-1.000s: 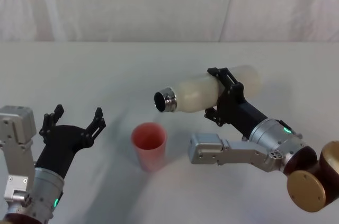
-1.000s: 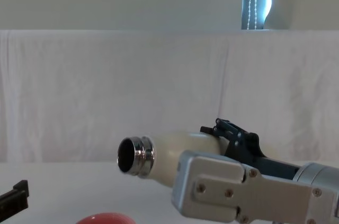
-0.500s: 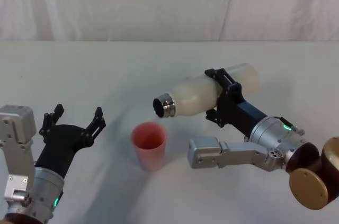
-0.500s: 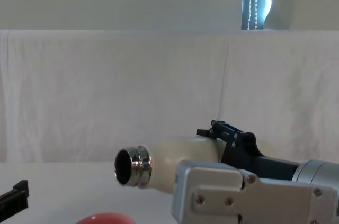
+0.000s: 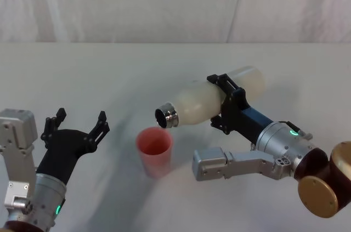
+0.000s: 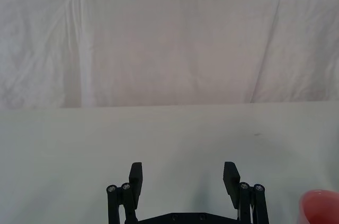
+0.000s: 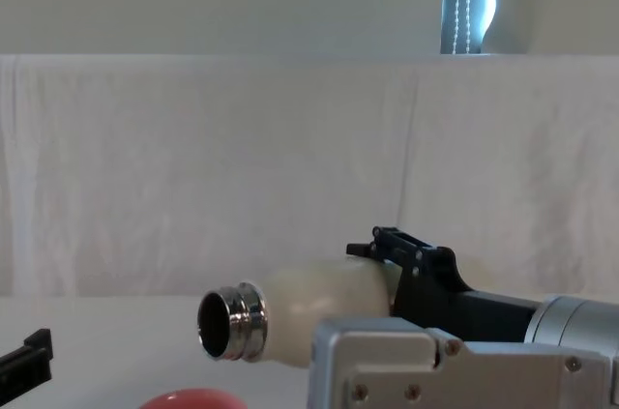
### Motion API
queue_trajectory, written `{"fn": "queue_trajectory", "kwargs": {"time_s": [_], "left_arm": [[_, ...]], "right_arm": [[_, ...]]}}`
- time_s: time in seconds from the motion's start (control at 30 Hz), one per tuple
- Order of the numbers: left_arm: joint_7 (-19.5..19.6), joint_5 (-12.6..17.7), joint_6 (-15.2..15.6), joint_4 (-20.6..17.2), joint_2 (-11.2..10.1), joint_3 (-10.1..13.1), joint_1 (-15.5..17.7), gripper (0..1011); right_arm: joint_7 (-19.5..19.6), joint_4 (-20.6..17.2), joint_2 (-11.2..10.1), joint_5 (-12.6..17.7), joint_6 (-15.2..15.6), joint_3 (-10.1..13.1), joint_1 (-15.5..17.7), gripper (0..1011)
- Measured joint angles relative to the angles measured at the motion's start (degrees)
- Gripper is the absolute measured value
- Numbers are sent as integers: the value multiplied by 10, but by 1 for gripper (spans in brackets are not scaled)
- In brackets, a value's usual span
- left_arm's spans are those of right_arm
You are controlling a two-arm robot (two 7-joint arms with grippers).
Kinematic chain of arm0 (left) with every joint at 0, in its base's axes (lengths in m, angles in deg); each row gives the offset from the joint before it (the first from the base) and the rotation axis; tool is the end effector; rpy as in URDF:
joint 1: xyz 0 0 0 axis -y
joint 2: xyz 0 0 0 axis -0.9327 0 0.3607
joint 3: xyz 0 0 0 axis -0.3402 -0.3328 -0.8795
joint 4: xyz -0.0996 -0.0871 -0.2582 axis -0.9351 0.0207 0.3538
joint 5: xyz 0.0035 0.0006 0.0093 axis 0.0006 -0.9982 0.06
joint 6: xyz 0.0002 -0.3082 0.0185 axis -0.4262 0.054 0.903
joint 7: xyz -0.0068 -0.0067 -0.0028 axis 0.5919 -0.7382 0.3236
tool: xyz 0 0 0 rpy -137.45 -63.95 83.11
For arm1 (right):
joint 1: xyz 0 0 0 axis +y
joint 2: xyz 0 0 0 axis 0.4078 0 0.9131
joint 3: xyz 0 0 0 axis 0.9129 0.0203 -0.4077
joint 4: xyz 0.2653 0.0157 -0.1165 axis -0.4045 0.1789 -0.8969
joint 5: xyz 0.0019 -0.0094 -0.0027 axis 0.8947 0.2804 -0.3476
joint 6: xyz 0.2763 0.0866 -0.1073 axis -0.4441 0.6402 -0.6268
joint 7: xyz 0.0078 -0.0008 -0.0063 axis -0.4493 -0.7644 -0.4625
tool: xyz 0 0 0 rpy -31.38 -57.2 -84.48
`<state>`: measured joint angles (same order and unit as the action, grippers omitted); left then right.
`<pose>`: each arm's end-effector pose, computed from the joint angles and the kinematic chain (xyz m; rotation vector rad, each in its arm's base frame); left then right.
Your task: Grasp the thermos with one hand and pour water into the cup lid.
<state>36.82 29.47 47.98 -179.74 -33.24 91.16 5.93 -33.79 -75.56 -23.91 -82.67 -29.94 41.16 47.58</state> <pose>0.2528 0.0375 -0.2852 -0.0381 0.0143 1.4459 0.3545 0.0754 -0.2520 -0.6792 -1.2698 -0.6676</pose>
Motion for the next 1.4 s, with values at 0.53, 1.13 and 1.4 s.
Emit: {"fn": "queue_trajectory", "kwargs": {"time_s": [0.53,1.13,1.4], "left_arm": [[0,0,0,0,0,0,0,1001],[0,0,0,0,0,0,0,1001],[0,0,0,0,0,0,0,1001]], "right_arm": [[7,5,-6,-24,4,-14,-11,956],[9,1,-14,-35,3,-22,-21,956],[7,-3,-16,-36,4,-22,-23,956]]}}
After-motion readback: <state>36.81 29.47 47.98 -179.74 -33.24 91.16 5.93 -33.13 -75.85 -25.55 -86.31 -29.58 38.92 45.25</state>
